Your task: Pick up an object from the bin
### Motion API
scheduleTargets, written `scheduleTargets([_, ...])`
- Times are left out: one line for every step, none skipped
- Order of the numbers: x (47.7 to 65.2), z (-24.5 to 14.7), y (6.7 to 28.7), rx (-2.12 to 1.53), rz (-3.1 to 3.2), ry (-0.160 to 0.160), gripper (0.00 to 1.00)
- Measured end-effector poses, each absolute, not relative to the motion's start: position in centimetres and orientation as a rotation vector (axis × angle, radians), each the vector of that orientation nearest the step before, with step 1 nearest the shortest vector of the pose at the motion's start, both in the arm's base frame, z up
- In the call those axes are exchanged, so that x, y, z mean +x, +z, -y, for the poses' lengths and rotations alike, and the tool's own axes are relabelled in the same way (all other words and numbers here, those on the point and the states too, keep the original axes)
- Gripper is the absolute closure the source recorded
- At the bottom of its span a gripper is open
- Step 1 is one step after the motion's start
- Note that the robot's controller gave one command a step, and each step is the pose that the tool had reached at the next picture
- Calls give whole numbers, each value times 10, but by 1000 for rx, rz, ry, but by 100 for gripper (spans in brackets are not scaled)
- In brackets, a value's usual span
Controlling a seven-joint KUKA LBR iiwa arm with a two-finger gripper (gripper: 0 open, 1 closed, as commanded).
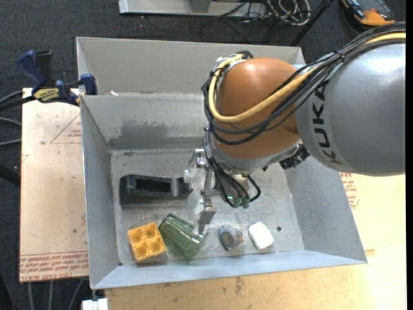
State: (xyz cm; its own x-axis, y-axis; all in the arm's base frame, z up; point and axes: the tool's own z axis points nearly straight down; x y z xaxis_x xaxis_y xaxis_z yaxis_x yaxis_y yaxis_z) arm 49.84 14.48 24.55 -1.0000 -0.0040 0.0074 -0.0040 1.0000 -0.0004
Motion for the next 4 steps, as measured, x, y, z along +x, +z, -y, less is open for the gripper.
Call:
scheduleTargets([500,-144,249,1,3142,-1,0])
scheduleTargets([499,-155,203,-83,3148,-4,0])
scheduleTargets([510,-172,160,40,3142,-2,0])
scheduleTargets([497,-202,75,201,3144,-3,100])
